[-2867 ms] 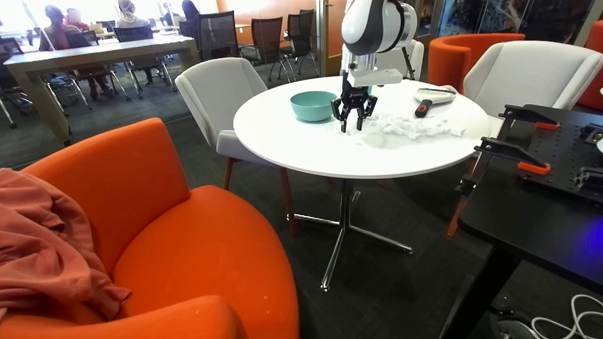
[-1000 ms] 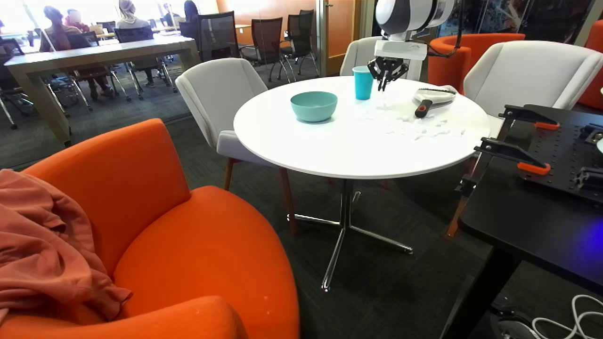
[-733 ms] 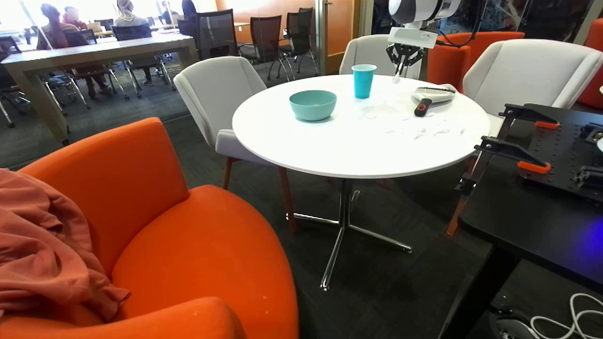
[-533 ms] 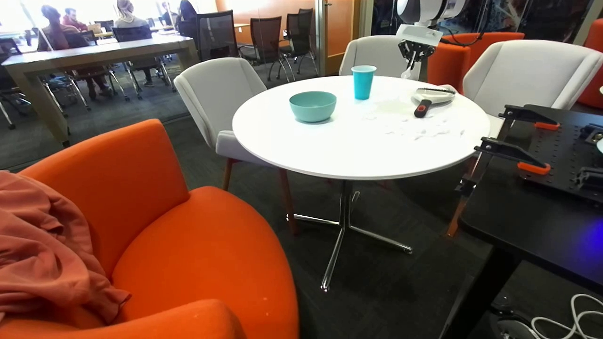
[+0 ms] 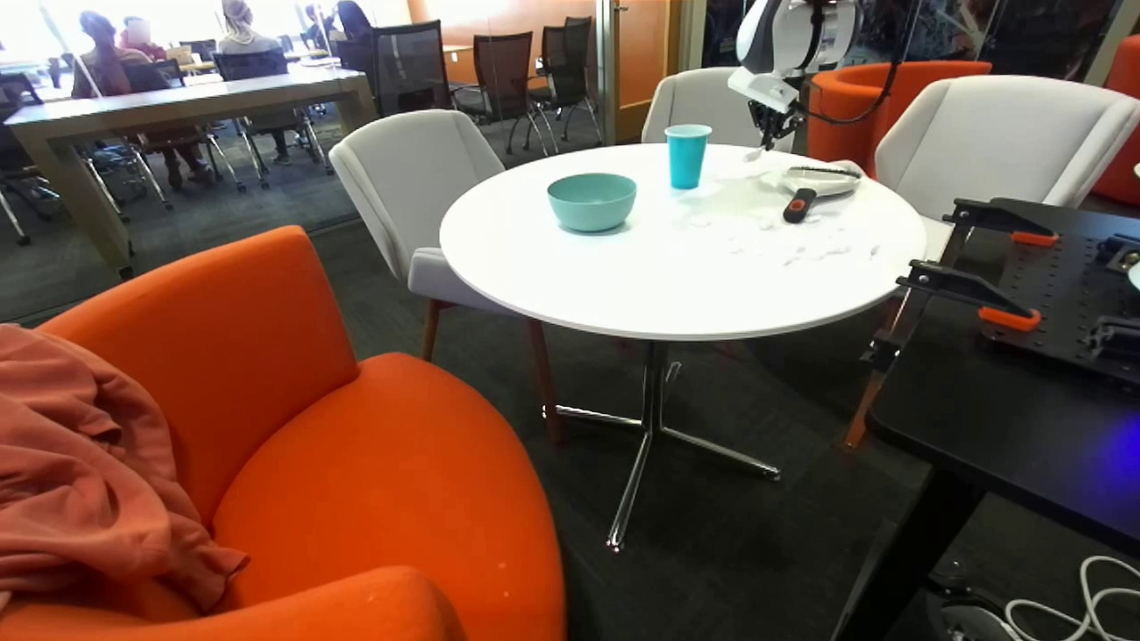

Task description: Move the white object on the table from left to right.

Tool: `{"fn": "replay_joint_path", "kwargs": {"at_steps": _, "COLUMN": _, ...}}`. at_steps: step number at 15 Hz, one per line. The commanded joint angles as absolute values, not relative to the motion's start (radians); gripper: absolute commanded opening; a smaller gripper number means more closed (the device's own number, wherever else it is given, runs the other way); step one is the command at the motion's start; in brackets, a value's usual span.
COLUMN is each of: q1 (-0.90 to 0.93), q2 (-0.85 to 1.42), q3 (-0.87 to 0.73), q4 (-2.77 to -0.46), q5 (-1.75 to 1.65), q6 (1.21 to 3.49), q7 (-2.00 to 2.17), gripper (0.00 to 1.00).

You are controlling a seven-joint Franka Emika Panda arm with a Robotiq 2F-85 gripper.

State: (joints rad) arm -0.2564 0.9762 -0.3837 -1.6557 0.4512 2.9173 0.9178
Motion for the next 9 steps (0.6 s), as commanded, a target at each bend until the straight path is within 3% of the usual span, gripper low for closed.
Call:
{"fn": "replay_joint_path", "kwargs": {"at_steps": 1, "q1": -0.259, "q2": 1.03, "q3": -0.382, "q4": -1.574, "q5": 0.442, "q6": 2.872, "q7": 1.008, "gripper": 0.35}}
{"fn": "replay_joint_path", "kwargs": {"at_steps": 9, "q1": -0.293, "q2": 0.82, "q3": -0.306, "q4": -1.794, "q5": 0.427, "q6": 2.934, "q7": 0.897, "gripper": 0.95}}
